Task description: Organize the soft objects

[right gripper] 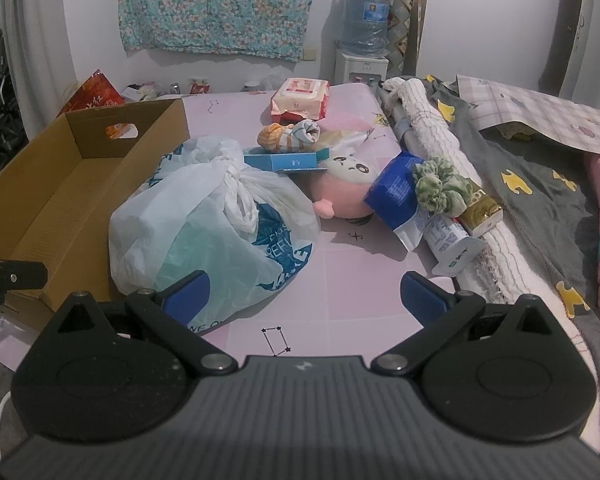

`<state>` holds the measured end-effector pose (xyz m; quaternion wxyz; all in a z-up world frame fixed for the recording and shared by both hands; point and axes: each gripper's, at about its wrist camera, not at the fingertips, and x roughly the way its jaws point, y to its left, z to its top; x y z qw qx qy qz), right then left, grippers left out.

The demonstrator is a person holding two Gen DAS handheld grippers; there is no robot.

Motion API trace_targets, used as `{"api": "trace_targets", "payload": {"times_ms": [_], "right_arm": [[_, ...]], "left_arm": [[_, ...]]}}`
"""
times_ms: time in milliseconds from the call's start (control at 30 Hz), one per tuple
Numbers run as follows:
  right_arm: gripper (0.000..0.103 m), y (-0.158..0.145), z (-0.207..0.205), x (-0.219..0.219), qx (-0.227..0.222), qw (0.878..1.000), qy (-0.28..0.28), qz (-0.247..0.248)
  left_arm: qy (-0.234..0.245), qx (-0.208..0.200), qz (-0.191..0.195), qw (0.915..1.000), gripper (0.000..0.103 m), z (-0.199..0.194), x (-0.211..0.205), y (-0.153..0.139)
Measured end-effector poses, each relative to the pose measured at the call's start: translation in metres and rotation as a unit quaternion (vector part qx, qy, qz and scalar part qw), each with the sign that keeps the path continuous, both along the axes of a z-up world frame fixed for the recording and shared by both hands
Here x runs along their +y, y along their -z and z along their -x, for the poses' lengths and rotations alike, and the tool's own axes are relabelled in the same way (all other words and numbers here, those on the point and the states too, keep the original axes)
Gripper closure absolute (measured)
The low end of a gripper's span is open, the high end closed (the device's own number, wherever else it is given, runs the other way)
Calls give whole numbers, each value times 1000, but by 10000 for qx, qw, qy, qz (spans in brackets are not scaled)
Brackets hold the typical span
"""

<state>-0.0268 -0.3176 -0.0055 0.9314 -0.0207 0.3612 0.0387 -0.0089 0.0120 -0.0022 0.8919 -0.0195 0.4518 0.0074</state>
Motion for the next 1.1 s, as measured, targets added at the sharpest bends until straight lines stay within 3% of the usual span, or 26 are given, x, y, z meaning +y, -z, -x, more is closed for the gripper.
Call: {"api": "trace_targets", "payload": {"times_ms": [1100], "right_arm": [[1,7,-3,-1,61,10000,59,45]], "left_arm": [[8,0,-9,10000,0,-3,-1,-4]]}}
